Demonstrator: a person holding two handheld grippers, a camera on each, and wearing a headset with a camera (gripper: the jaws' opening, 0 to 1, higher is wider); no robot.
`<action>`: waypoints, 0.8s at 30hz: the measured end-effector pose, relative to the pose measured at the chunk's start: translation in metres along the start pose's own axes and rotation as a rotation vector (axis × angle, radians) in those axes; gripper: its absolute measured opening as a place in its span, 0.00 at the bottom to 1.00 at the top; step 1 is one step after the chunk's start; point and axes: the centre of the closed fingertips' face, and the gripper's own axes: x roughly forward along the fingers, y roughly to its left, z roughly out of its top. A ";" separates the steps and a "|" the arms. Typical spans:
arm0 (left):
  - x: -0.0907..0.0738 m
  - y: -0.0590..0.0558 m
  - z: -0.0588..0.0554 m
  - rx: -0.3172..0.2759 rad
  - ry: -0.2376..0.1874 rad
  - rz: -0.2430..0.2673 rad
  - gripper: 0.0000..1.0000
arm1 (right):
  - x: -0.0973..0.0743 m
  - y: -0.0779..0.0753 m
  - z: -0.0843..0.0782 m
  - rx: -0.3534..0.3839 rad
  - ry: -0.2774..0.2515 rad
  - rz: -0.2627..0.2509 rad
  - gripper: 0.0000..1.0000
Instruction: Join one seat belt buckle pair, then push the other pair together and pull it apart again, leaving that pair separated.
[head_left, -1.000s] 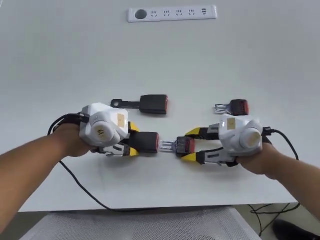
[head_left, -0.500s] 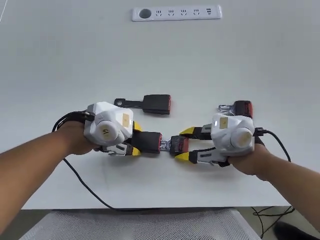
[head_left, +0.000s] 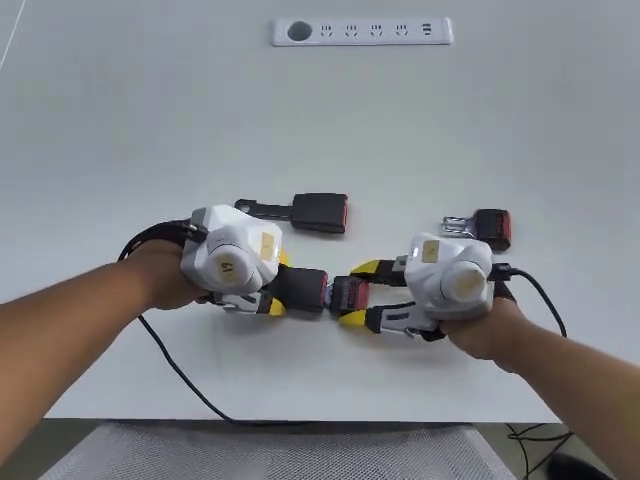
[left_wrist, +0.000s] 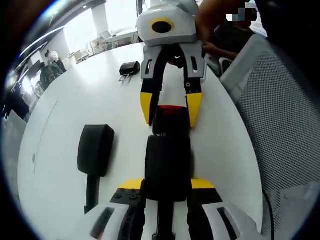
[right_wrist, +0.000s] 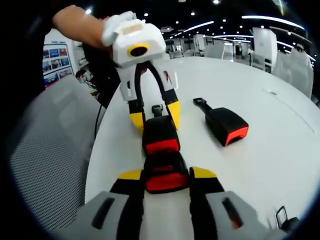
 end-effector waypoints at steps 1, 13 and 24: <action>0.000 0.000 0.000 -0.002 -0.003 0.001 0.33 | 0.000 0.000 0.000 0.002 0.002 0.000 0.34; 0.000 0.000 0.001 -0.007 -0.010 0.001 0.33 | -0.002 0.002 -0.002 -0.013 0.014 -0.006 0.34; -0.002 0.000 -0.001 -0.026 -0.039 0.015 0.33 | -0.003 0.003 -0.004 -0.059 0.025 -0.002 0.33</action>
